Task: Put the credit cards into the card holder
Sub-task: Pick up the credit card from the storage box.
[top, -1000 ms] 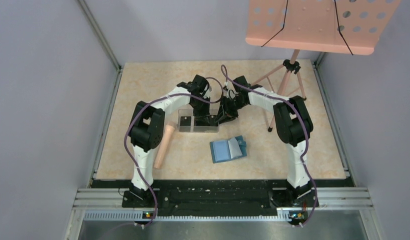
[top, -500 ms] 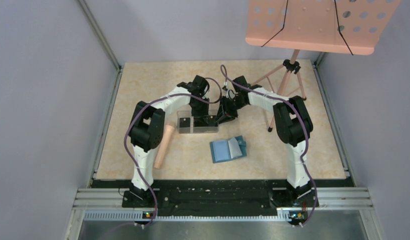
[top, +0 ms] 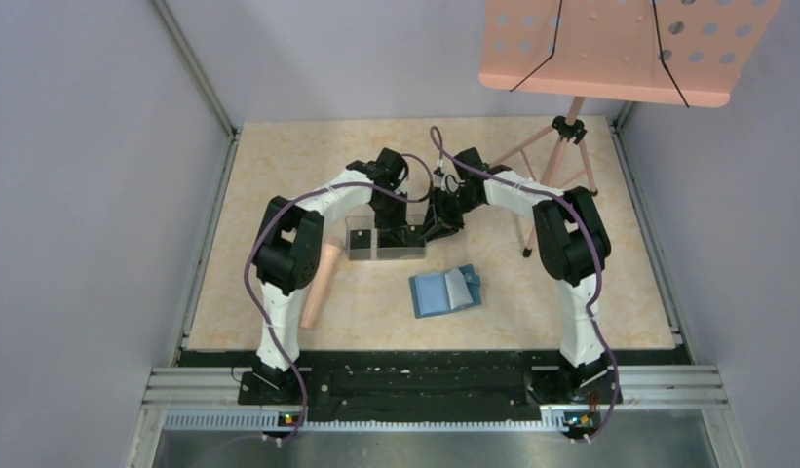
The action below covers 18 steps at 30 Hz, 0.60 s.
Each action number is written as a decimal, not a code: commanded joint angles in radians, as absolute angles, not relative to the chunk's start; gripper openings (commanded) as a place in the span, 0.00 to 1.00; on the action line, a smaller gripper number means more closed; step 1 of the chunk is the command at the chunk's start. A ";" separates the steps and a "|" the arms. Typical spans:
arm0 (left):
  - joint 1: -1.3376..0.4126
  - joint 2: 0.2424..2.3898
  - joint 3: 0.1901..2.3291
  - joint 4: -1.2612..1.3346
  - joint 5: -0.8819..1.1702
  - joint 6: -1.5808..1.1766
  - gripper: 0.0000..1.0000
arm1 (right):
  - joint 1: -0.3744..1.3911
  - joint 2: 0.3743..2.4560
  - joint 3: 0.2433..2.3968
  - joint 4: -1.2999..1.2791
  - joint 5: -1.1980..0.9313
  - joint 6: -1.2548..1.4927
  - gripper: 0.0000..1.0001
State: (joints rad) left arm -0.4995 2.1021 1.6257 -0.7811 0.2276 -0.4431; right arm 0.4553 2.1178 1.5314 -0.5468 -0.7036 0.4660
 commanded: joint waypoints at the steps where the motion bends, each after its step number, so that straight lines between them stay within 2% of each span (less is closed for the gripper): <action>1: -0.504 2.106 1.655 -0.737 0.297 -0.438 0.15 | 0.467 2.070 1.543 -0.515 -0.747 0.464 0.29; 15: -0.507 2.070 1.687 -0.748 0.255 -0.427 0.00 | 0.466 2.070 1.539 -0.515 -0.748 0.463 0.29; 18: -0.511 2.084 1.709 -0.782 0.238 -0.404 0.00 | 0.467 2.073 1.538 -0.514 -0.749 0.465 0.29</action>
